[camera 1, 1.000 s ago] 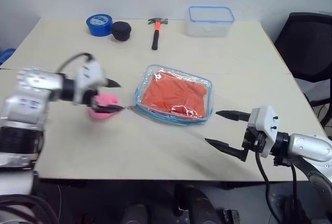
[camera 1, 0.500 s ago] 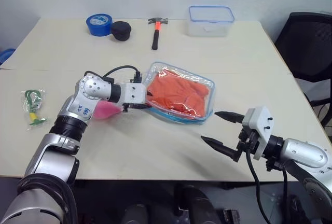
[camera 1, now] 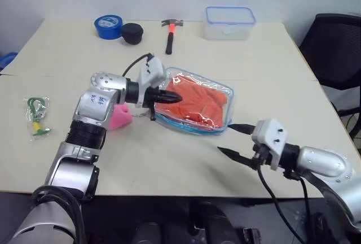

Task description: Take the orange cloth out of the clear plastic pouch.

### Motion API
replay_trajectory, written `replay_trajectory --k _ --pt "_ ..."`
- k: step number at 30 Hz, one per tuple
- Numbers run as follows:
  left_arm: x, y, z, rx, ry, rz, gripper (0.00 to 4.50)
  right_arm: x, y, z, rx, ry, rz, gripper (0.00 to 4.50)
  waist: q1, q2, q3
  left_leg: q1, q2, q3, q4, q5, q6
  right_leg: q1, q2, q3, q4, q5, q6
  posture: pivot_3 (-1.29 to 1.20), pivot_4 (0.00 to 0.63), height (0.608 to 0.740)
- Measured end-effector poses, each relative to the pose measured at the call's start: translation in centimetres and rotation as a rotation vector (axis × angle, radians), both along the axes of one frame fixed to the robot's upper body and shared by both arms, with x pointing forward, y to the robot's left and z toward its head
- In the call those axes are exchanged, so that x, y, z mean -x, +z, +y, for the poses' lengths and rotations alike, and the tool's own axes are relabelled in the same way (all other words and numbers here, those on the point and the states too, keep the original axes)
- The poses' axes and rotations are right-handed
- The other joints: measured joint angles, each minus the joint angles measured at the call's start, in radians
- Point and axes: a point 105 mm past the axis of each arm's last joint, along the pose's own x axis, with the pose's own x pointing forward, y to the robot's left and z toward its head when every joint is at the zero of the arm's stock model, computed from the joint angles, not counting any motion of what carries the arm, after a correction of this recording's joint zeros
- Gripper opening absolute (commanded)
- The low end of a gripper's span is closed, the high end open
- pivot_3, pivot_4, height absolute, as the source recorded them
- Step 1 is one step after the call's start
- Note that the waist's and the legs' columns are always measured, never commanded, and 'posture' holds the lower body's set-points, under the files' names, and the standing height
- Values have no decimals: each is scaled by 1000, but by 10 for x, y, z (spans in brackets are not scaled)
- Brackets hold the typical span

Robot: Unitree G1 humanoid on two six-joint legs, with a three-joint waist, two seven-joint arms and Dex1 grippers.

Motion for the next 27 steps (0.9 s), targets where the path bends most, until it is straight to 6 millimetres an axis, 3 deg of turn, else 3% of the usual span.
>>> replay_trajectory --k 2,4,5,8,13,22,25,27 --pt "2 1 4 -33 -6 -61 0 -4 -1 5 17 14 -10 1780 -5 0 0 0 0 -2 0 0 0 -1 0 0 0 0 0 0 150 740" --pt "4 -6 15 -123 -18 -136 0 -6 -1 5 20 13 -15 1780 -8 0 0 0 1 -3 0 0 -1 -1 -1 -1 0 0 0 0 150 740" --pt "4 -12 22 -186 -28 -182 367 -6 -1 4 20 13 -14 1753 -8 0 0 0 1 -3 0 0 -1 -1 -1 -1 0 0 0 0 150 740" --pt "1 -25 42 -357 -61 -305 1128 -1 -3 4 5 30 11 2399 -7 0 0 0 1 -2 0 0 -1 -1 -1 -3 -1 0 0 0 150 740" --pt "-12 -40 59 -536 -101 -467 2720 10 -6 7 -5 72 45 4064 6 0 0 0 -1 -1 1 0 0 -1 -1 -4 -2 0 0 0 150 740" --pt "-22 -45 42 -531 -155 -527 2720 11 -9 6 9 54 42 4064 13 0 0 -2 -1 0 0 0 1 0 0 -4 -2 0 0 0 150 740" --pt "-25 -49 39 -545 -167 -536 2162 11 -10 5 13 46 39 4112 11 0 0 -1 -1 0 0 0 1 0 -1 -4 -1 0 0 0 150 740" --pt "-26 -53 39 -552 -173 -525 1545 10 -9 4 18 38 32 4112 11 0 0 -1 -1 1 0 0 1 0 -1 -4 -1 0 0 0 150 740"
